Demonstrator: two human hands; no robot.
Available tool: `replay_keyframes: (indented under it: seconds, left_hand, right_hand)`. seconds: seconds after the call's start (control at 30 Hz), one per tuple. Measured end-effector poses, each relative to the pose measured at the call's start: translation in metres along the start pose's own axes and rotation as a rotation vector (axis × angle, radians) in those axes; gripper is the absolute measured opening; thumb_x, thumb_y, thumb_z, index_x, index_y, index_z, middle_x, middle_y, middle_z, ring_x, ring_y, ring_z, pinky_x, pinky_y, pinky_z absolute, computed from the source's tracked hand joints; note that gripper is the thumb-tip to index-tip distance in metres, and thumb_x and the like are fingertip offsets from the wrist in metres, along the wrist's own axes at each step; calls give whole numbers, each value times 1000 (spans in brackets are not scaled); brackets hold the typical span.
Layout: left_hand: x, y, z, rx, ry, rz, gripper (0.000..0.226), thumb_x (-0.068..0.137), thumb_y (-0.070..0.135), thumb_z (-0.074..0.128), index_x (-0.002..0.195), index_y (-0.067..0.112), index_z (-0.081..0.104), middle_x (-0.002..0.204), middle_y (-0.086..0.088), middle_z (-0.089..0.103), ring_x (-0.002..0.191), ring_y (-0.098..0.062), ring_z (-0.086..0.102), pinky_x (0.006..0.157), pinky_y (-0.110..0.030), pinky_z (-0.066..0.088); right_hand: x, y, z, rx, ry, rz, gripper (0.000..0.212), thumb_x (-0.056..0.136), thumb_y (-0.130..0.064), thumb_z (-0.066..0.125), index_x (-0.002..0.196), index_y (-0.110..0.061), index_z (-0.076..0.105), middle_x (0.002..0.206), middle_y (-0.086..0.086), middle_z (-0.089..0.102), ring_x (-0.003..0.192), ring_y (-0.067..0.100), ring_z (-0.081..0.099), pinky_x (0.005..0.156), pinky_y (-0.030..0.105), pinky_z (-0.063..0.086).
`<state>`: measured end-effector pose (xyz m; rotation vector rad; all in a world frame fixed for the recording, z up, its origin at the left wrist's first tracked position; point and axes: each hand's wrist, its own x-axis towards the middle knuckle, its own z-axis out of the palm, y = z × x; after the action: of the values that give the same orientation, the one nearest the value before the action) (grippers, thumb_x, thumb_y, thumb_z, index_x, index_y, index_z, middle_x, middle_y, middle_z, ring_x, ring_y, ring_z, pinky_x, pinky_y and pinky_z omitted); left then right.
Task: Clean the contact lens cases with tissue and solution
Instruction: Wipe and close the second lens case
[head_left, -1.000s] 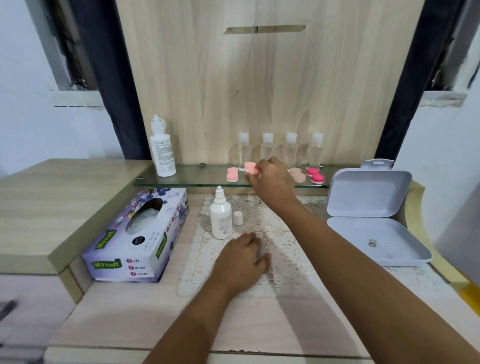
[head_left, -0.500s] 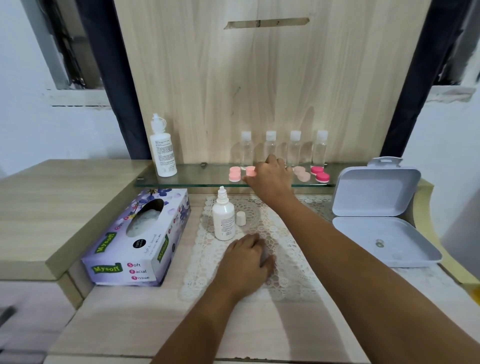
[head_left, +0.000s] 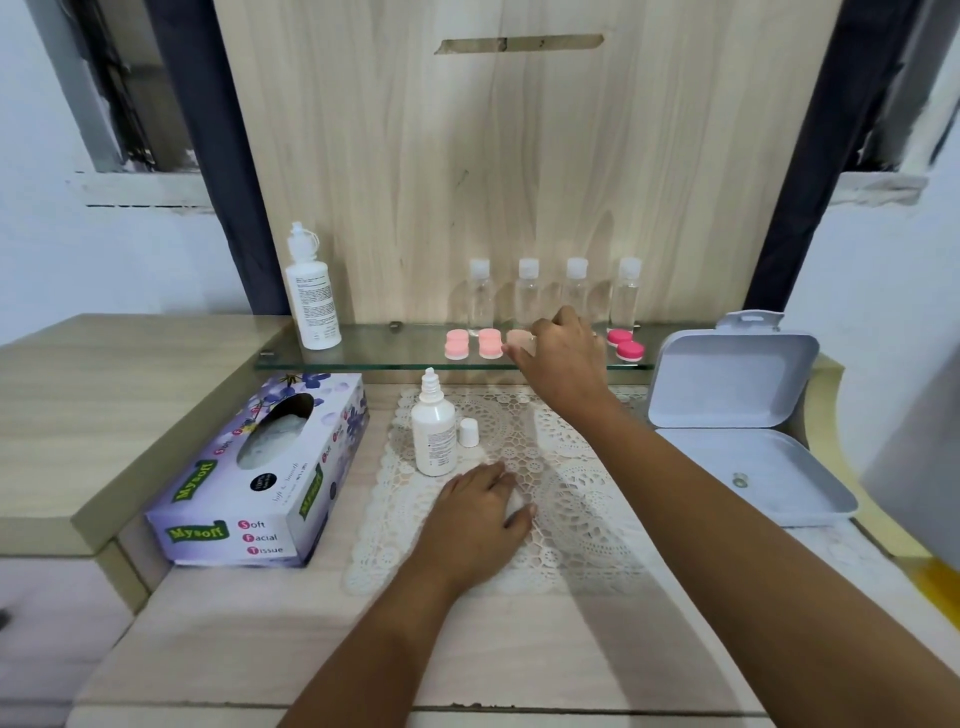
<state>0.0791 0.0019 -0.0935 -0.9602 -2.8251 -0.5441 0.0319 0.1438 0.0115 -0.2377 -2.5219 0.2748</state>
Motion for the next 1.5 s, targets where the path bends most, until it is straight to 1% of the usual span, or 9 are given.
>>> replay_keyframes:
  seconds: [0.3, 0.53, 0.63, 0.73, 0.93, 1.07, 1.17, 1.3, 1.5]
  left_hand:
    - [-1, 1, -2, -10, 17, 6, 53, 97, 42, 39, 142, 15, 37, 152, -1, 29, 139, -15, 25, 116, -30, 16]
    - [-1, 0, -1, -16, 13, 2, 53, 96, 43, 39, 142, 15, 37, 152, 1, 28, 139, -14, 24, 116, -29, 16]
    - [-1, -1, -1, -36, 13, -6, 52, 96, 43, 42, 141, 17, 39, 152, 0, 30, 139, -15, 26, 115, -30, 18]
    - [-1, -1, -2, -59, 11, -8, 52, 95, 43, 42, 140, 17, 40, 151, 1, 30, 139, -15, 26, 115, -29, 18]
    - [-1, -1, -2, -106, -11, -29, 57, 95, 46, 42, 144, 18, 34, 151, 4, 31, 138, -13, 27, 114, -31, 20]
    - [-1, -1, -4, -161, 17, -11, 53, 94, 39, 48, 142, 19, 37, 146, 4, 38, 135, -12, 31, 113, -28, 22]
    - [-3, 0, -4, -193, 29, 31, 52, 91, 39, 47, 139, 21, 42, 140, 7, 45, 132, -10, 35, 112, -32, 24]
    - [-1, -1, -1, -230, 58, 59, 63, 78, 57, 35, 129, 26, 54, 121, 14, 56, 118, -8, 46, 104, -40, 34]
    - [-1, 1, -5, -251, 44, 23, 59, 80, 56, 40, 129, 27, 55, 110, 16, 54, 111, -8, 46, 103, -40, 33]
  right_hand:
    - [-3, -2, 7, -22, -46, 53, 40, 93, -40, 48, 107, -5, 61, 121, 11, 48, 113, 29, 43, 92, 45, 35]
    - [-17, 7, 0, 226, 71, 19, 38, 87, -33, 56, 114, -6, 61, 110, 11, 53, 104, 27, 50, 88, 45, 44]
    - [-38, 16, -8, 380, 33, -19, 34, 85, -27, 60, 113, -7, 63, 104, 7, 53, 95, 23, 52, 84, 37, 45]
    - [-69, 30, -13, 439, -73, -57, 31, 85, -24, 61, 114, -11, 63, 95, -2, 49, 83, 9, 46, 70, 11, 35]
    - [-113, 62, -7, 376, -313, -71, 29, 88, -27, 58, 114, -17, 62, 99, -5, 52, 88, 4, 47, 72, 9, 35]
    - [-126, 70, 3, 351, -352, -46, 28, 88, -25, 57, 115, -19, 62, 106, -3, 53, 103, 11, 51, 90, 23, 41]
    - [-128, 69, 8, 296, -372, -49, 34, 86, -36, 52, 116, -22, 62, 107, -3, 53, 106, 14, 49, 88, 23, 36]
    - [-129, 67, 11, 249, -378, -64, 51, 76, -44, 38, 118, -26, 60, 107, -4, 52, 107, 18, 46, 93, 32, 37]
    - [-131, 64, 9, 269, -383, -67, 51, 78, -52, 43, 121, -28, 57, 109, -6, 54, 107, 17, 45, 94, 36, 37]
